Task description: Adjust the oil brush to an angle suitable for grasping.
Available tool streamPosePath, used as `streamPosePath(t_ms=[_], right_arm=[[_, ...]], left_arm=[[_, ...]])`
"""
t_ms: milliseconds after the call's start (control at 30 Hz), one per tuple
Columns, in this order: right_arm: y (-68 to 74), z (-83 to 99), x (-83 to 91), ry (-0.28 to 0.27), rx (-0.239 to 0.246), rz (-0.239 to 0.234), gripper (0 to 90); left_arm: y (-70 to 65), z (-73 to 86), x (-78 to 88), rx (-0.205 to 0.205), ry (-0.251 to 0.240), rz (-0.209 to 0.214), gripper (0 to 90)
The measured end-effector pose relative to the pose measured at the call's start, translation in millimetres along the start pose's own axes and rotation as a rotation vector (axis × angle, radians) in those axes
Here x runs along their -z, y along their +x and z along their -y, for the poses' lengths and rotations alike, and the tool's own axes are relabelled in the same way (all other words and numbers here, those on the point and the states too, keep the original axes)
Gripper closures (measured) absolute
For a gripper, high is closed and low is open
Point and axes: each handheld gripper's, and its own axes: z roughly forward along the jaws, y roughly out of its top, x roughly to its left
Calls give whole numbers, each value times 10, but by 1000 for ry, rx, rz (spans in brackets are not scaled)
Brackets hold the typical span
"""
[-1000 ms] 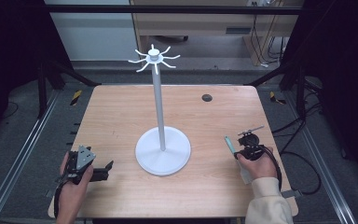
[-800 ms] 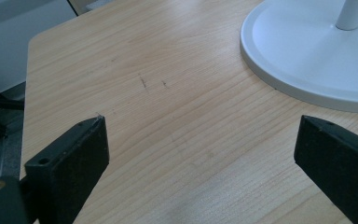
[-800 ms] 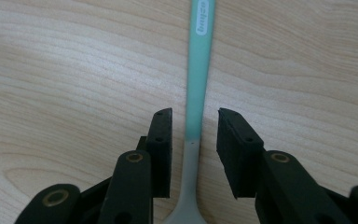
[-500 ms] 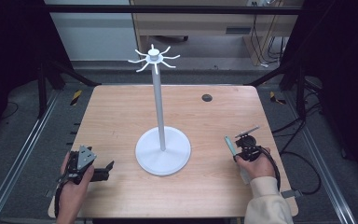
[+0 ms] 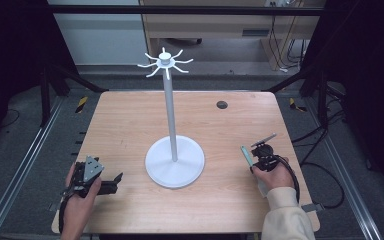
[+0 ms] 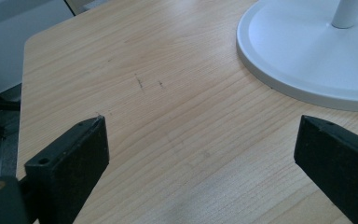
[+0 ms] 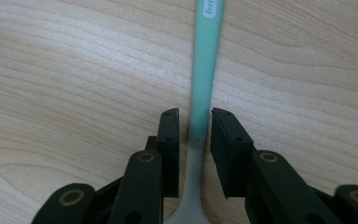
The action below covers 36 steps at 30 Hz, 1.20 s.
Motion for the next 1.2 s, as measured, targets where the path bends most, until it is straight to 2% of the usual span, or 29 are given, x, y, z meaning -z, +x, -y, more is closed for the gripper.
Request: streamPosePath(t_ms=[333, 867, 1100, 1133, 1200], right_arm=[[3, -19, -25, 32, -2, -9, 761], [-15, -19, -32, 35, -17, -2, 822], [-22, -28, 58, -19, -21, -6, 824], [-13, -38, 100, -52, -14, -9, 824], [0, -51, 136, -77, -7, -12, 824]], left_arm=[[-7, -3, 1, -2, 0, 1, 27], [-12, -5, -3, -4, 1, 3, 27], [-10, -5, 1, 0, 0, 5, 27], [-7, -4, 1, 1, -2, 4, 27], [-5, -3, 1, 2, -2, 3, 27]])
